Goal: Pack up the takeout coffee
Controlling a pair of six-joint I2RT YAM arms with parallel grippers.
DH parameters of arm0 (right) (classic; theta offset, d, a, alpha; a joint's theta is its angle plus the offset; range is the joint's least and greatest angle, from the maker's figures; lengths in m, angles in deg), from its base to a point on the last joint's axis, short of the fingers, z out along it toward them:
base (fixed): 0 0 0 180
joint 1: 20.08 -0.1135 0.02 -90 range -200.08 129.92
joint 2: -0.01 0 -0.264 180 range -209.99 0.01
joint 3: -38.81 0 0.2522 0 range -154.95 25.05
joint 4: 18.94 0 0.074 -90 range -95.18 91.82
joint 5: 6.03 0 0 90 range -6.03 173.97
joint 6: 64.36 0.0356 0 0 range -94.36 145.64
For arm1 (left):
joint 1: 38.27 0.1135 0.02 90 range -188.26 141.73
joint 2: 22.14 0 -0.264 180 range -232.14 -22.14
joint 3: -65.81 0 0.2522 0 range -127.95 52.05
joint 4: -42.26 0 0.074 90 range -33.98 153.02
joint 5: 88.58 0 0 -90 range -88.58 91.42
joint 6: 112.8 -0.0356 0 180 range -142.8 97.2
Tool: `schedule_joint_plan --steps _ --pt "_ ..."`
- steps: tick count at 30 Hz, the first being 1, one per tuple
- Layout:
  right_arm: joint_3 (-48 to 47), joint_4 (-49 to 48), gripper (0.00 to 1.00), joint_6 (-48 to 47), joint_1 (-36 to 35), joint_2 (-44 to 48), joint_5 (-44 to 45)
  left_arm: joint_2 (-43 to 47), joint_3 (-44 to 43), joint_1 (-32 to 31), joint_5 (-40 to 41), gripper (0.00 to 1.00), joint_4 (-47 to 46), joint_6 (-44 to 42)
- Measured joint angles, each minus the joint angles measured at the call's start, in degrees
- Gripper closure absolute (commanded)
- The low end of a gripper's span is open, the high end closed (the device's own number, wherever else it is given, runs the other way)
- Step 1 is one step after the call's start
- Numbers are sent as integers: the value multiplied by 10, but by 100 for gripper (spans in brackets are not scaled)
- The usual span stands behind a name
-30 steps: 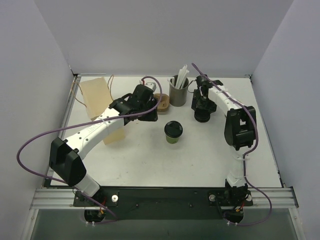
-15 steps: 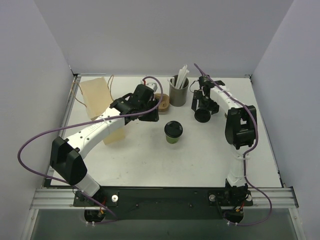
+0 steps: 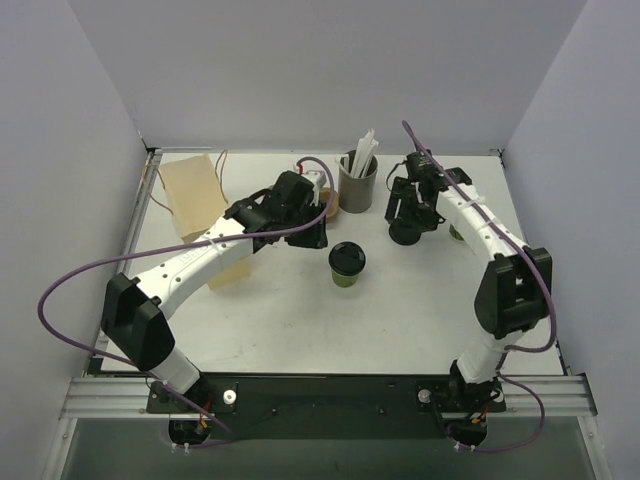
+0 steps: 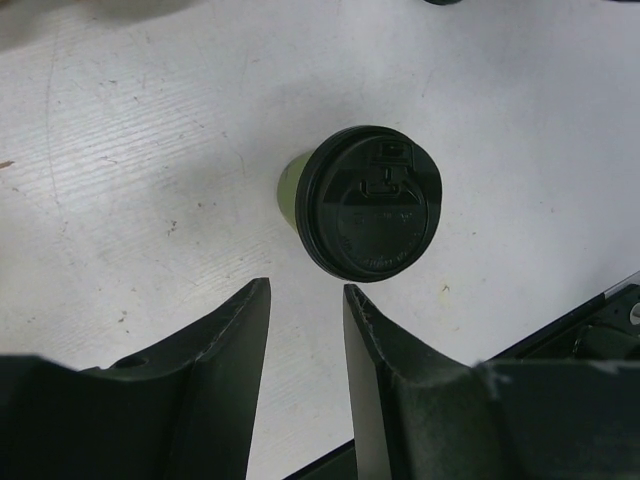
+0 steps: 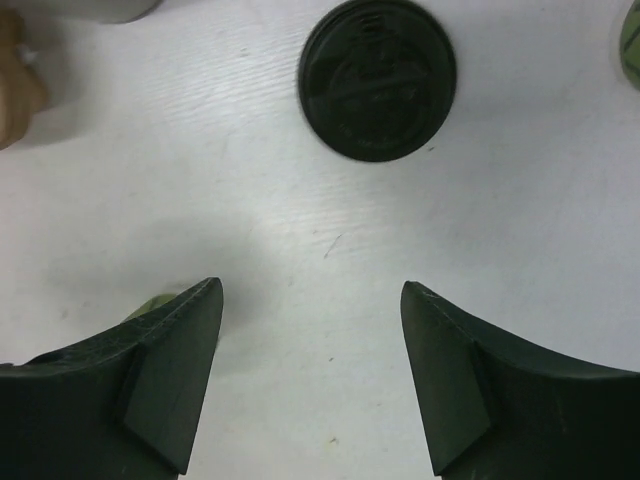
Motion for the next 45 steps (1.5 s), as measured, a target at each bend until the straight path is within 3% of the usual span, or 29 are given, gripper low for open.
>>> schedule_joint_plan --steps 5,10,22,45 --pt "35 0 45 29 -51 94 -16 -16 0 -5 -11 57 -11 0" --pt "62 2 53 62 -99 131 -28 -47 0 -6 -15 59 -21 -1" --pt "76 5 64 105 -155 132 -35 -64 0 -7 -29 60 -32 -1" --pt "76 5 73 122 -193 86 -39 -83 5 -9 -39 66 -48 -4"
